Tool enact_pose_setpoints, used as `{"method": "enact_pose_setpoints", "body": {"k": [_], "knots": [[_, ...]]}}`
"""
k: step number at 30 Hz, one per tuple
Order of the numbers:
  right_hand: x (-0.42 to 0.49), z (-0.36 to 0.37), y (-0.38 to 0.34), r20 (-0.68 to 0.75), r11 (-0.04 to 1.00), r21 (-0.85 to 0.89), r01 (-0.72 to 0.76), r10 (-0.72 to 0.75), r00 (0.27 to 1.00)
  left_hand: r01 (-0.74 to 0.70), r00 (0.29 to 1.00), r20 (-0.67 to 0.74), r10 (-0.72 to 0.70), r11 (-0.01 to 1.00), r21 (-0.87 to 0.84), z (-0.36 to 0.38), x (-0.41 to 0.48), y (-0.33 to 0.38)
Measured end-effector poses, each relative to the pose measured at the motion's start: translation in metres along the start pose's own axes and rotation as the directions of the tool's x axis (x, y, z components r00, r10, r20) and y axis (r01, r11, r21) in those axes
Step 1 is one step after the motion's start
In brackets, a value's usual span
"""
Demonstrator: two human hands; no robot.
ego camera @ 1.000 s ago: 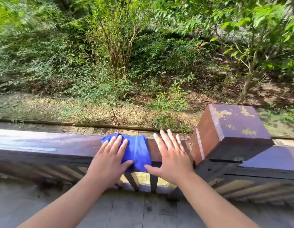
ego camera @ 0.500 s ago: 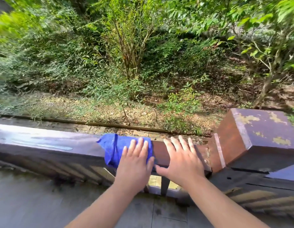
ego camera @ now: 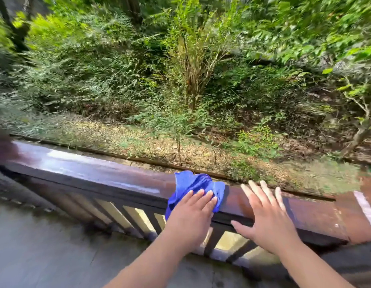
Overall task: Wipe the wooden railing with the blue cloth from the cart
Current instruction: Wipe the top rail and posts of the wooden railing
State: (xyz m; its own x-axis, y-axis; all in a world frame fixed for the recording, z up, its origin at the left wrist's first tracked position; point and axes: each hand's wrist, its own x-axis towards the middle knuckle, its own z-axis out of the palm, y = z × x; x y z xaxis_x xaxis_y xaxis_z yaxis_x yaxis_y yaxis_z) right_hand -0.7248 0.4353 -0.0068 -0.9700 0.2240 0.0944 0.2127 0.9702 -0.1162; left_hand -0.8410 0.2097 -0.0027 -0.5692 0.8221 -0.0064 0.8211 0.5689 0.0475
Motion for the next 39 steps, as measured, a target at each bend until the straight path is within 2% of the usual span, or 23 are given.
{"method": "enact_pose_setpoints", "body": {"k": [4, 10, 16, 21, 24, 29, 35, 39], "knots": [[0.038, 0.013, -0.08, -0.011, 0.998, 0.068, 0.02, -0.019, 1.0, -0.04, 0.999, 0.039, 0.036, 0.993, 0.107, -0.009, -0.019, -0.055], [0.086, 0.028, -0.171, -0.008, 0.991, 0.126, 0.051, -0.05, 0.999, 0.176, 0.984, -0.022, -0.176, 0.984, 0.036, -0.015, -0.063, -0.172], [0.097, 0.039, -0.183, 0.01, 0.999, 0.039, -0.035, 0.035, 0.999, 0.325, 0.945, -0.054, -0.322, 0.944, 0.053, -0.031, -0.106, -0.275], [0.097, 0.039, -0.185, 0.003, 0.999, -0.002, -0.035, 0.035, 0.999, 0.384, 0.899, -0.172, -0.403, 0.914, -0.131, -0.034, -0.107, -0.275], [0.098, 0.04, -0.185, -0.018, 0.999, 0.003, -0.036, 0.036, 0.999, 0.401, 0.874, -0.216, -0.434, 0.898, -0.182, -0.028, -0.105, -0.27], [0.105, 0.035, -0.202, 0.032, 0.998, -0.005, -0.058, 0.058, 0.998, 0.417, 0.874, -0.185, -0.45, 0.889, -0.19, -0.026, -0.108, -0.275], [0.155, 0.037, -0.296, 0.077, 0.99, 0.105, 0.092, -0.1, 0.992, 0.404, 0.88, -0.206, -0.429, 0.902, -0.15, -0.026, -0.11, -0.279], [0.18, 0.041, -0.358, 0.066, 0.987, 0.125, 0.097, -0.106, 0.992, 0.335, 0.916, -0.185, -0.355, 0.933, -0.131, -0.025, -0.112, -0.289]]}}
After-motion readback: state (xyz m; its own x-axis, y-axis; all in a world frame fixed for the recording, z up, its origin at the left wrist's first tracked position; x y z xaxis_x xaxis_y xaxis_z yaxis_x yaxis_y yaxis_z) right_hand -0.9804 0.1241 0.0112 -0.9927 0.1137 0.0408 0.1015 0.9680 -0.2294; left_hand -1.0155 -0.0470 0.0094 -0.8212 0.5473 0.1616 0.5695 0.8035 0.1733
